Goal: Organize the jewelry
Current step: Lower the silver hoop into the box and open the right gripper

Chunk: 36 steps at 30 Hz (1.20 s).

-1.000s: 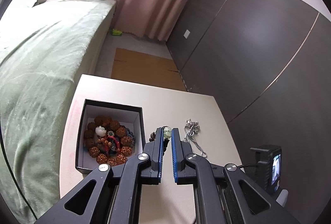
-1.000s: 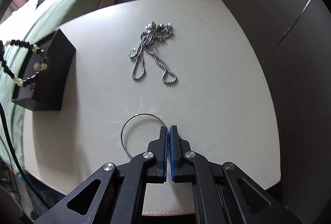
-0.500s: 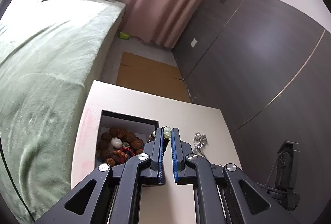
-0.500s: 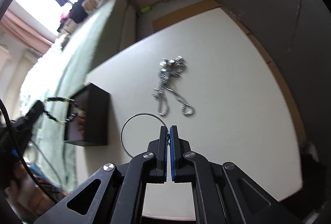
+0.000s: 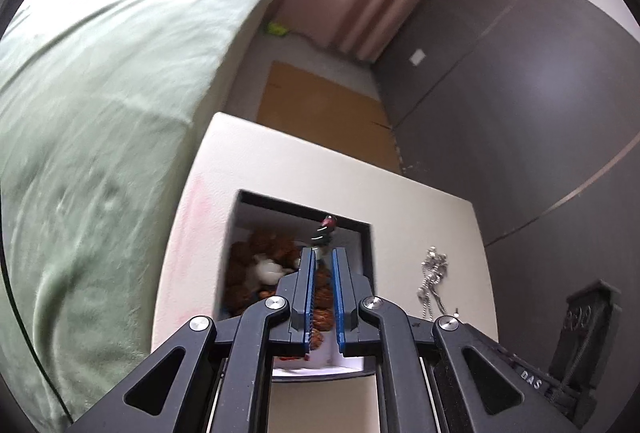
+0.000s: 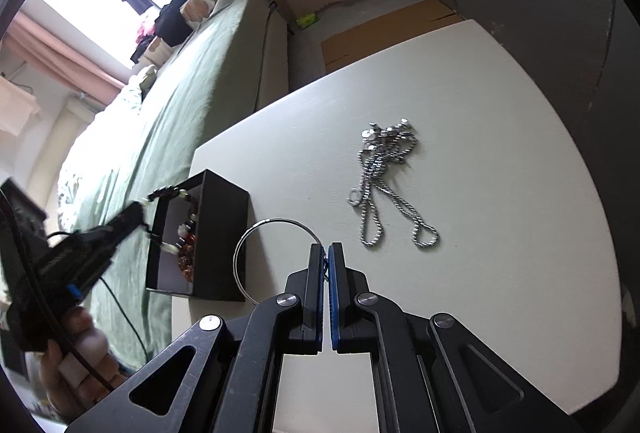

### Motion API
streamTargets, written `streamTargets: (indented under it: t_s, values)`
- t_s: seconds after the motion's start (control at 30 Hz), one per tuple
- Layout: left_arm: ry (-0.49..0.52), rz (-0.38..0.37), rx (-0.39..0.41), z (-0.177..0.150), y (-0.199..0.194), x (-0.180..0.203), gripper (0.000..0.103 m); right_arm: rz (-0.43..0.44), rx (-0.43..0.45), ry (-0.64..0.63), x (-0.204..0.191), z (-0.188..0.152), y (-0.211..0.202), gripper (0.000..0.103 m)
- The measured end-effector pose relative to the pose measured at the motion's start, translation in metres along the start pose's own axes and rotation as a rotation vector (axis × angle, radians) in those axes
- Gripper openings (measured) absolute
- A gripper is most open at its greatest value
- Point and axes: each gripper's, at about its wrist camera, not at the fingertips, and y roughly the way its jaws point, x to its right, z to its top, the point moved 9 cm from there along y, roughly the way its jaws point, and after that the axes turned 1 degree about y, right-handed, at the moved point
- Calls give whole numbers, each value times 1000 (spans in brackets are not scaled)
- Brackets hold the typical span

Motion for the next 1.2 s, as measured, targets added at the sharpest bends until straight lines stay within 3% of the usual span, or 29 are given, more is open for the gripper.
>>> streamTargets:
  t_s: [0.07, 0.13, 0.17, 0.4, 0.93, 0.97, 1.07, 1.2]
  values:
    - [-21, 5, 9, 3, -4, -7, 21, 9, 2, -7, -5, 1, 1, 3]
    - [-31, 0, 37, 6, -12, -9, 48, 25, 6, -15, -11, 1, 2, 3]
    - [-32, 3, 64, 8, -18, -10, 51, 32, 8, -19, -14, 1, 1, 3]
    - [-41, -19, 113, 16, -40, -14, 52, 85, 42, -69, -48, 5, -4, 3]
    - [-134, -29, 187, 32, -76, -50, 52, 140, 21, -164, -120, 24, 32, 4]
    - [-131, -26, 186, 32, -75, -50, 52, 134, 11, -167, -120, 25, 38, 9]
    - [-112, -23, 178, 31, -73, -47, 52, 126, -26, -146, -110, 21, 47, 49]
    - [-99, -31, 170, 29, -70, -40, 52, 100, 15, -126, -92, 26, 29, 54]
